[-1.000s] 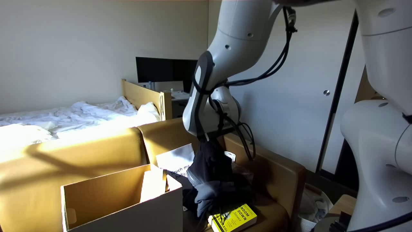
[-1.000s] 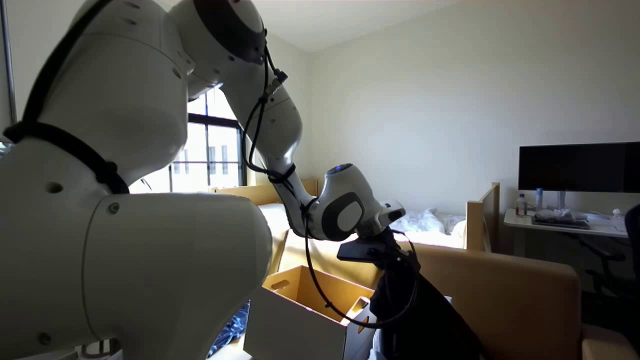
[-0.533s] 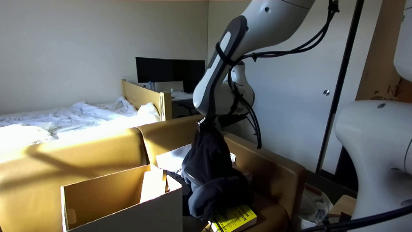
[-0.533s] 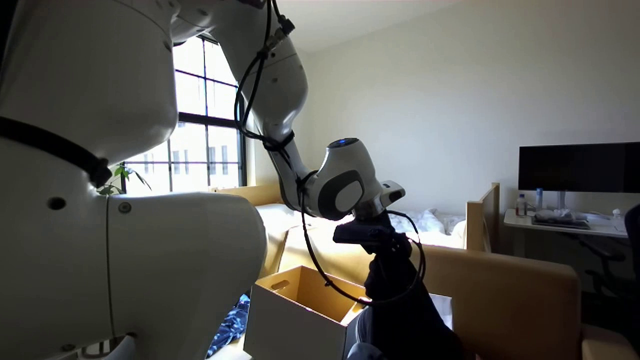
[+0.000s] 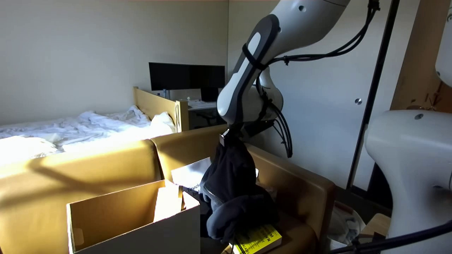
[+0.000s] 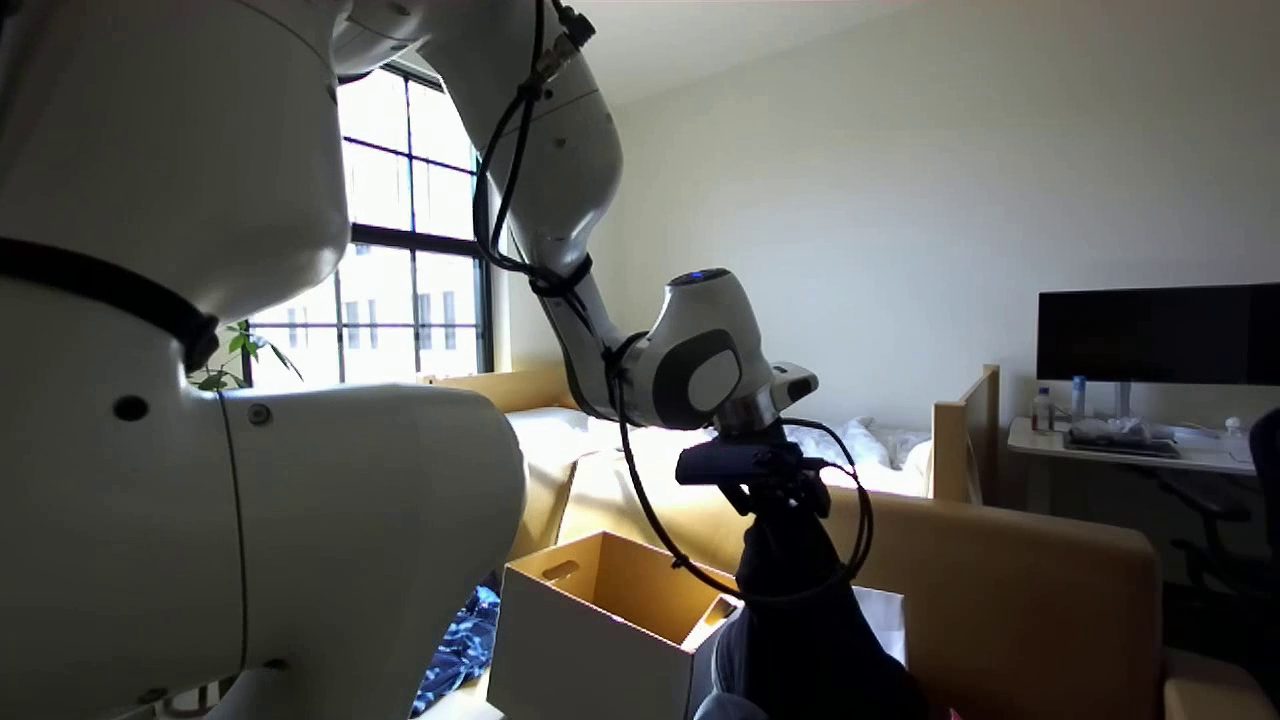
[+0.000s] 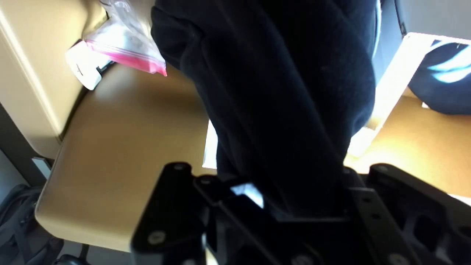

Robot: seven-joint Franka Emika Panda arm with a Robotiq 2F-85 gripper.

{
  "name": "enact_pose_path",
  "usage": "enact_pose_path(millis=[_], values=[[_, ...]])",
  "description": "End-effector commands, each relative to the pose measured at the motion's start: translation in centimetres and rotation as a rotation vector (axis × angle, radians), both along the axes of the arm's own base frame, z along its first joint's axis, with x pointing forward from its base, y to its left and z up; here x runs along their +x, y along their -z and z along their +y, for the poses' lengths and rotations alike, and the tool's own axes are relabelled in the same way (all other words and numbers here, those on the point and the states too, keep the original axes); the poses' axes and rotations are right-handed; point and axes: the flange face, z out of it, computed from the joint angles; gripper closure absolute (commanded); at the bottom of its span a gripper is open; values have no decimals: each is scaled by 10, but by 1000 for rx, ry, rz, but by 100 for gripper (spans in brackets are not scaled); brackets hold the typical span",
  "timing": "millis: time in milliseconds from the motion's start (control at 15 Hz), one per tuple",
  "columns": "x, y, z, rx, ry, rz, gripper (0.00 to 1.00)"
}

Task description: Put a book and hoodie from the couch into the box

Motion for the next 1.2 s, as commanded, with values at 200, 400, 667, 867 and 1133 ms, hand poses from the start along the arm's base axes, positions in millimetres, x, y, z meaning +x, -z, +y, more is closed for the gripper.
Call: enact_pose_path(millis=[200,400,667,867,1133], values=[[22,-49,5,-38,-114,61,100],[37,-81,22,61,-127,-35,100],[47,-132,52,143,-201,-152,100],[40,-175,69,199,-206,-301,100],[43,-160,71,221,-203,-252,100]])
